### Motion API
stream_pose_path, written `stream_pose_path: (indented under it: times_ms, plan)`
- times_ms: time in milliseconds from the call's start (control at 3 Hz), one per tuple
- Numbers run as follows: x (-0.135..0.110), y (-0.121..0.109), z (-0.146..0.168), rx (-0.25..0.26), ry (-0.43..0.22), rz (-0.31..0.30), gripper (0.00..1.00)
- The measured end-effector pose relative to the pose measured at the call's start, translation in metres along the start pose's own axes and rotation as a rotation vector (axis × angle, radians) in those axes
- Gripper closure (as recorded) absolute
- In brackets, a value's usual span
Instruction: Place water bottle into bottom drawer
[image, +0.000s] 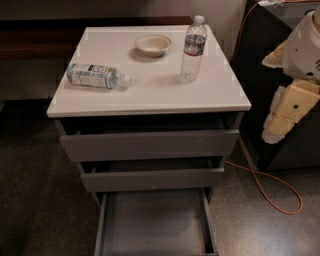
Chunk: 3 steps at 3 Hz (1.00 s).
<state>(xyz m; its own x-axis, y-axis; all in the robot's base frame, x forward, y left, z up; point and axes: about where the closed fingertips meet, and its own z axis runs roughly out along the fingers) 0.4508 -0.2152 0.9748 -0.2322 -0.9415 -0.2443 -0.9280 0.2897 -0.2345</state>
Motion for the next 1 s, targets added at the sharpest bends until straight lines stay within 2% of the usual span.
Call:
stream_pose_path:
  times_ms: [333, 1000]
  plan:
    - [-0.004, -0.020, 0.013, -0.018, -0.069, 0.055, 0.00]
    - [-0.023, -0.064, 0.034, -0.009, -0.297, 0.189, 0.00]
